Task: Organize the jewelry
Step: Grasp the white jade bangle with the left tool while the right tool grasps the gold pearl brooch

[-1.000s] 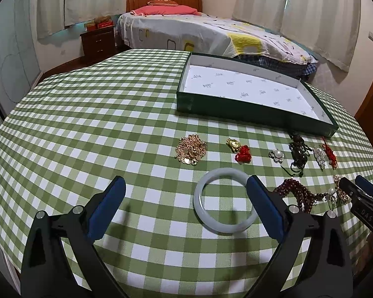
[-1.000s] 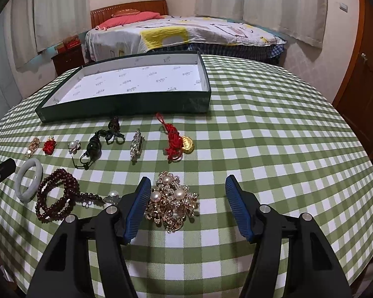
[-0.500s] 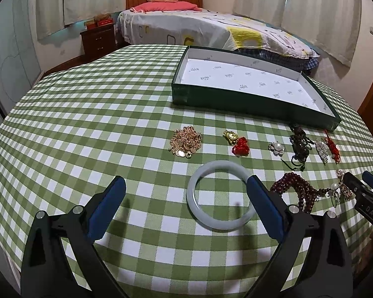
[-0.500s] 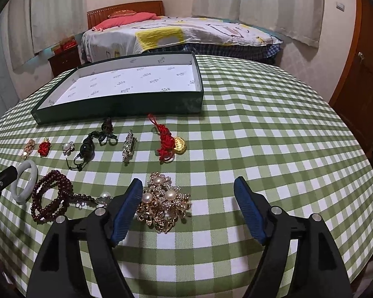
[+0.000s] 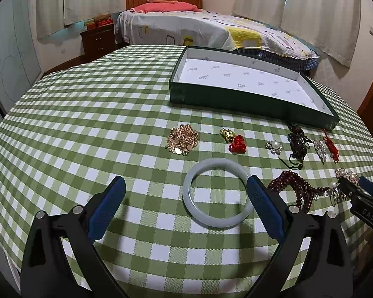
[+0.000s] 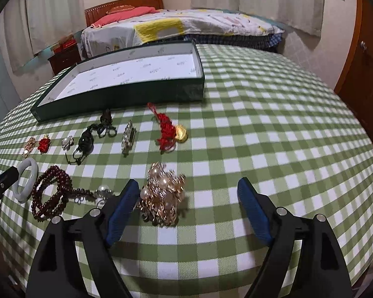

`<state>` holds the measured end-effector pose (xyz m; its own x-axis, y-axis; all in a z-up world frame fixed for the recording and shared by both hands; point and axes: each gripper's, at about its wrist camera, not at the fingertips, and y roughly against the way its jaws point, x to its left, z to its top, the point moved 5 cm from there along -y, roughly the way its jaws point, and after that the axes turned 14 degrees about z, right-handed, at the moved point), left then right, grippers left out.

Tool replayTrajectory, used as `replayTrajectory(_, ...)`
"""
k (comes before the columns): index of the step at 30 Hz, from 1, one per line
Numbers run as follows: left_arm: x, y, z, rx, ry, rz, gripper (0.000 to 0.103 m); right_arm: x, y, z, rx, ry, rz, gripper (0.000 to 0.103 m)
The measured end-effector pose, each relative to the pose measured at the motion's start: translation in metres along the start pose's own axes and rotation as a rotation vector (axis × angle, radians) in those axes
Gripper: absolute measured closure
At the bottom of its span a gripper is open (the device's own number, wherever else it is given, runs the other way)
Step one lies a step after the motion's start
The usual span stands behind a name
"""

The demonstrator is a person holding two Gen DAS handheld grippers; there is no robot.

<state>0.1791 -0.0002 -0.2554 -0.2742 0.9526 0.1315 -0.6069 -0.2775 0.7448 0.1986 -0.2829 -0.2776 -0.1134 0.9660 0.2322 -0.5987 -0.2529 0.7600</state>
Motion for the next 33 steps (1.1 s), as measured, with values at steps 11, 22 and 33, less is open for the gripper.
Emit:
replayTrajectory(11, -0.006, -0.005, -0.002, 0.017, -0.023, 0.009, 0.008, 0.004, 0.006, -0.004, -0.038, 0.017, 0.036, 0.057)
replayTrajectory(22, -0.021, -0.010, -0.001, 0.029, -0.049, -0.014, 0.008, 0.002, 0.010, -0.004, -0.063, -0.001, 0.068, 0.060)
replayTrajectory(33, -0.028, -0.017, -0.006, 0.048, -0.092, -0.011, 0.017, 0.003, 0.010, -0.004, -0.063, 0.004, 0.075, 0.060)
